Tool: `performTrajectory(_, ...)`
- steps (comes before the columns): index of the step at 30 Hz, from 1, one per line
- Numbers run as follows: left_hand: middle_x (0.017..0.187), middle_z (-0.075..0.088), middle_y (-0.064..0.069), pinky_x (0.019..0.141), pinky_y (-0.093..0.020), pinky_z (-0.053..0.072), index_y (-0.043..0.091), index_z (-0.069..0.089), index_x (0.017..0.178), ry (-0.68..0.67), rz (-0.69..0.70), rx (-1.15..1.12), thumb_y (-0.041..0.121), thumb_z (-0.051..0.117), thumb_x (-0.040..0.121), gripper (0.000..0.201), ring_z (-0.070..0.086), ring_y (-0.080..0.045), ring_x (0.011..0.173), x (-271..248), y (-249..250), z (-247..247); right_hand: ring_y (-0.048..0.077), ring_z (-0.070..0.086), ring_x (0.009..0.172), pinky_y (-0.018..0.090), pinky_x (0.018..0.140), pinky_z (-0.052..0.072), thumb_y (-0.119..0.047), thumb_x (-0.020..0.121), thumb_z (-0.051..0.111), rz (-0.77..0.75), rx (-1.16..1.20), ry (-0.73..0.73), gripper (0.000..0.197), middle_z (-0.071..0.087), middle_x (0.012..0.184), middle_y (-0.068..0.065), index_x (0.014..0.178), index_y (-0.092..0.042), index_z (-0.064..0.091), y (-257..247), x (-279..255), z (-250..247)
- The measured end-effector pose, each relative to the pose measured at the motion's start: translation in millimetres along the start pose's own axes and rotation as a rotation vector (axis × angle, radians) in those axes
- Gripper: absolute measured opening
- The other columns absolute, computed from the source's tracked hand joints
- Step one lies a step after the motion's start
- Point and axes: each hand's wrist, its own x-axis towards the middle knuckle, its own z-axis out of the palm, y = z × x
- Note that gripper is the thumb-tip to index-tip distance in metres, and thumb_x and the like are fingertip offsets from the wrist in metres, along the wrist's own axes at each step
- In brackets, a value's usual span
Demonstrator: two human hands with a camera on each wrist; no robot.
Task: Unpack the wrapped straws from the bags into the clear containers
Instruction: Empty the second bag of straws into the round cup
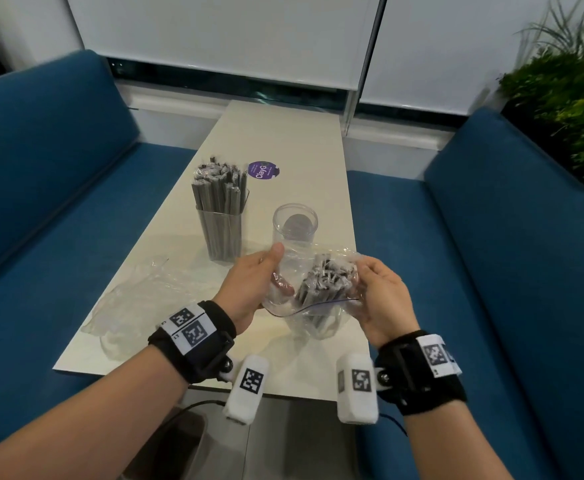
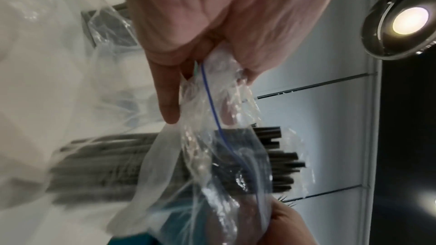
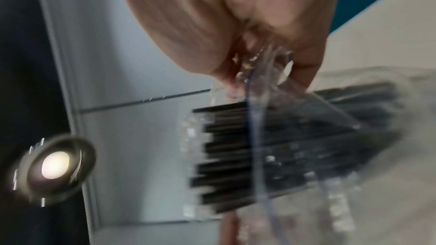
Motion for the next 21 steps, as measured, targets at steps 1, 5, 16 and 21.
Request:
performTrajectory(1,0.052,0.065,0.001,0.076,-0.042,0.058,0.011,0.057,0.087,-0.013,-0.016,-0.032,0.045,0.052,0.104,0.038,0.067,-0.017,0.059,0.3,0.0,0.0,0.024,0.056,0.076,0.034,0.064,0.055,-0.024,0.107,0.048,-0.100,-0.121,0.008,0.024,0.062,0.088,0.009,0.106,-0.024,0.073,5.2,0.2,1.5)
performTrajectory(5,0.063,0.050,-0.003,0.048,-0.028,0.057,0.021,0.052,0.122,0.019,-0.079,-0.077,0.027,0.048,0.108,0.016,0.059,-0.019,0.062,0.4,0.6,-1.7,0.014,0.062,0.073,0.030,0.065,0.049,-0.042,0.106,0.051,-0.353,-0.600,-0.025,0.015,0.073,0.094,-0.002,0.111,-0.032,0.062,14.9,-0.2,-3.5)
performTrajectory(16,0.079,0.055,0.005,0.051,-0.017,0.048,0.010,0.065,0.089,-0.101,0.062,0.114,0.033,0.065,0.099,0.025,0.046,-0.014,0.067,-5.3,-10.2,2.6,0.031,0.076,0.100,0.048,0.092,0.061,-0.037,0.104,0.057,-0.232,-0.276,-0.100,0.029,0.081,0.102,0.009,0.100,-0.019,0.080,5.5,-11.1,-0.2)
performTrajectory(21,0.083,0.052,-0.005,0.058,-0.031,0.059,0.015,0.059,0.086,-0.067,0.014,-0.075,0.043,0.055,0.102,0.032,0.065,-0.010,0.064,-6.6,-5.0,9.7,0.021,0.063,0.070,0.027,0.069,0.053,-0.046,0.102,0.059,-0.095,-0.211,-0.061,0.046,0.065,0.070,0.001,0.067,-0.016,0.064,7.7,-3.3,4.6)
